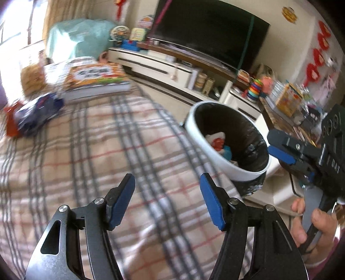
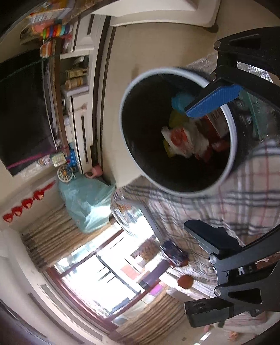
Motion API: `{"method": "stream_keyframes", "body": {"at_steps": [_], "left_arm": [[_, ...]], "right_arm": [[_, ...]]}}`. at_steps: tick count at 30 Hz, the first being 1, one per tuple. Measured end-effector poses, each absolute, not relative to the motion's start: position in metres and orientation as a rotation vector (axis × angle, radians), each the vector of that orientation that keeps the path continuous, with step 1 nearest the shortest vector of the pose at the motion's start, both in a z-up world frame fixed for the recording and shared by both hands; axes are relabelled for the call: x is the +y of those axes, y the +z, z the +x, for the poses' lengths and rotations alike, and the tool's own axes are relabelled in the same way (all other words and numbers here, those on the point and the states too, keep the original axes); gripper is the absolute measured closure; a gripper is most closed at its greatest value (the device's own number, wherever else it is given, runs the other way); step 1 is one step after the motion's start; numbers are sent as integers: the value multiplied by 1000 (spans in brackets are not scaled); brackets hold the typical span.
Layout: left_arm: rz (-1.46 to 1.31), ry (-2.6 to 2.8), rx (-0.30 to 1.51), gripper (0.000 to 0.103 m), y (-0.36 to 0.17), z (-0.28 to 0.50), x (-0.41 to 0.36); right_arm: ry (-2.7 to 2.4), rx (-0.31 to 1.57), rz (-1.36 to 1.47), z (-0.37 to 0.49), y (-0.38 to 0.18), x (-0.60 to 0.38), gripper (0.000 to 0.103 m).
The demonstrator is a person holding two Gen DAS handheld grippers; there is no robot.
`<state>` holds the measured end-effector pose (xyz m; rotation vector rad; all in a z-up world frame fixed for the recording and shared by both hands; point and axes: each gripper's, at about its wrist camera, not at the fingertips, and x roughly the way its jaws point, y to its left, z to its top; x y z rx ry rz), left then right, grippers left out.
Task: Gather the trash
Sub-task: 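Move both tools back over the bed toward the orange and blue bags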
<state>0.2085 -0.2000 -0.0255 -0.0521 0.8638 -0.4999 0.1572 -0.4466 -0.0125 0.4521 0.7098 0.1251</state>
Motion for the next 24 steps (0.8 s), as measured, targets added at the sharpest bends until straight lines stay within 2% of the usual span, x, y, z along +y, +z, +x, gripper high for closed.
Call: {"method": "stream_keyframes", "body": {"at_steps": [24], "left_arm": [[-226,-219,849,38,-45,194,-45]], "right_arm": [[299,789,426,183,-40,-313,6]]}}
